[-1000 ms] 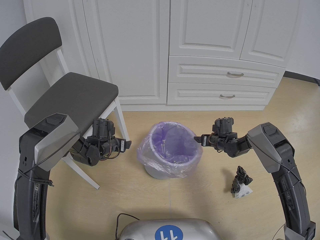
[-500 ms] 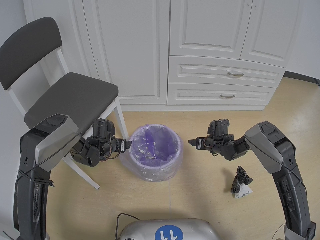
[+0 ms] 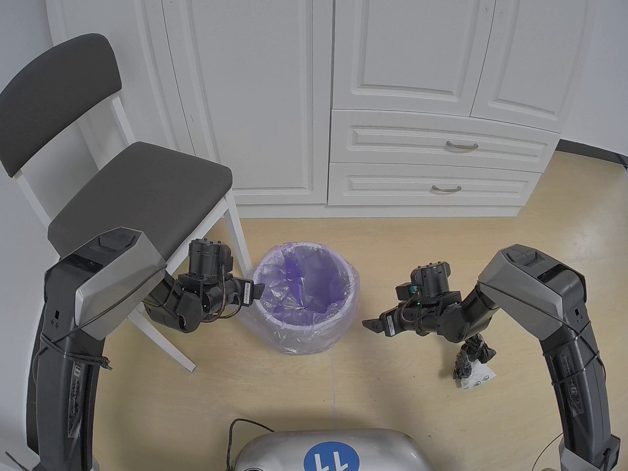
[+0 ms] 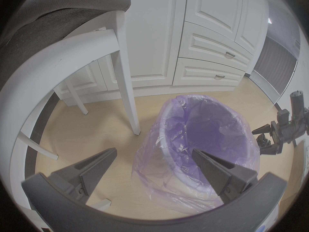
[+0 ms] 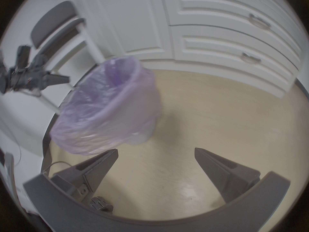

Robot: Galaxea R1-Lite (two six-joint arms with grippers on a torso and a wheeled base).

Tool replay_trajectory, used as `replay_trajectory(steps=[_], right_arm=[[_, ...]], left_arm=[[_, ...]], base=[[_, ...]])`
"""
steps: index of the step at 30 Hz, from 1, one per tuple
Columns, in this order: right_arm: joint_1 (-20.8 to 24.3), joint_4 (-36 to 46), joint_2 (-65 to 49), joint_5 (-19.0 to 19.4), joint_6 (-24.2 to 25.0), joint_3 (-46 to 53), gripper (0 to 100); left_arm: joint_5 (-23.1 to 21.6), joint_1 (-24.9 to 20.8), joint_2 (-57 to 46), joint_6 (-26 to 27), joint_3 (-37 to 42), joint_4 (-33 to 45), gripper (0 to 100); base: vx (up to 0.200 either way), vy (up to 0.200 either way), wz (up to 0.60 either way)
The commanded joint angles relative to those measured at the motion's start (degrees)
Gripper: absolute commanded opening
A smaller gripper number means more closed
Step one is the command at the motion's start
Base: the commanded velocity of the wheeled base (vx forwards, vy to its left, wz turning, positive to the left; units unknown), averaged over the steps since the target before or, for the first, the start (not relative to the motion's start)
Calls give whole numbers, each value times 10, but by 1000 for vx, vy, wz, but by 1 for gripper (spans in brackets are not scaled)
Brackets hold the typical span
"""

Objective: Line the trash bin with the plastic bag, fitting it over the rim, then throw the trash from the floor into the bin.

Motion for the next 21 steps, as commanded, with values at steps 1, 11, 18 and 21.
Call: replay_trajectory(steps=[1,11,18,21], right_arm=[[23,-10,9,21,-56,-15,100],[16,254,82,51,-296,-282,100],[20,340,115,87,-325,-348,100],[22,346,113,92,-327,-348,100]], left_arm=[[1,1,0,0,0,-1,100],[1,-1,-11,0,20,-28,100],[1,1,-17,-1,21,-33,100],[0,2,-19,-1,21,-33,100]], base=[[0,0,0],[0,0,0],[0,0,0],[0,0,0]])
